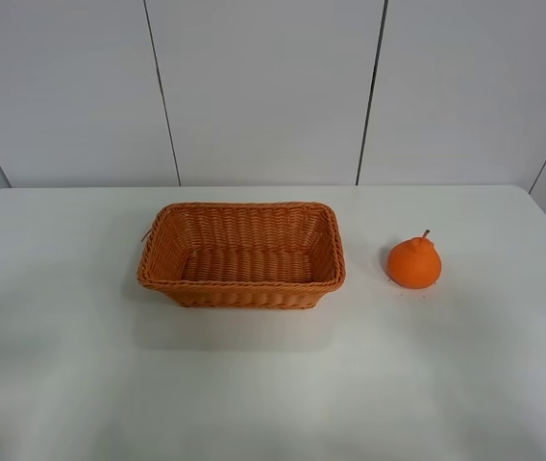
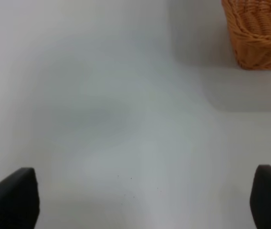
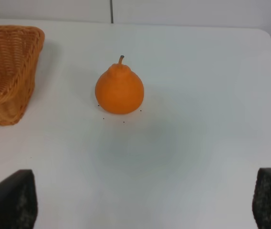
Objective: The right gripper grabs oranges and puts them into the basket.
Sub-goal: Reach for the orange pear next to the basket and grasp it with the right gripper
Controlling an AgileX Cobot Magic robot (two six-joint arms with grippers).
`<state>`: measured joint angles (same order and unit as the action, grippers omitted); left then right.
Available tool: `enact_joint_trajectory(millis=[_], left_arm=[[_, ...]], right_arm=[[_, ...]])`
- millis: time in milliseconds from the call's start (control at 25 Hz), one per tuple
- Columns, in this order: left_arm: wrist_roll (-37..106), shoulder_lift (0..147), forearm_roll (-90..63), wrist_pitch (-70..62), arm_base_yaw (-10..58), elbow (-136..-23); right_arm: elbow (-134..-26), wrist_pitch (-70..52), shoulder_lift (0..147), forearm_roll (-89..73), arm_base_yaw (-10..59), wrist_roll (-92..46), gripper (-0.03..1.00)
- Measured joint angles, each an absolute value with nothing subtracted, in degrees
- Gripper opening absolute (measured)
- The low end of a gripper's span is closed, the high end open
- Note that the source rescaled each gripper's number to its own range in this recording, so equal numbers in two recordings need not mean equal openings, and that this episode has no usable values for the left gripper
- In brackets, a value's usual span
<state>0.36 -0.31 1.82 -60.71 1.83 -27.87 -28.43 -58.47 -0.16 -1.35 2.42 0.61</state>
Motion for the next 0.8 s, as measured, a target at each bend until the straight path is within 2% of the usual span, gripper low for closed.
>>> enact_joint_trajectory(millis=[440, 600, 800], left_arm=[[0.36, -0.31, 1.82, -60.71, 1.83, -27.87], [0.36, -0.31, 1.82, -60.71, 1.83, -27.87], [0.36, -0.31, 1.82, -60.71, 1.83, -27.87]], right_arm=[[-29.58, -58.65, 2.57, -0.92, 2.42, 0.61, 1.00], [-33.71, -58.53, 14.08, -0.61, 2.42, 0.61, 1.00], [-41.19, -58.33, 35.12, -0.61, 2.42, 0.61, 1.00]])
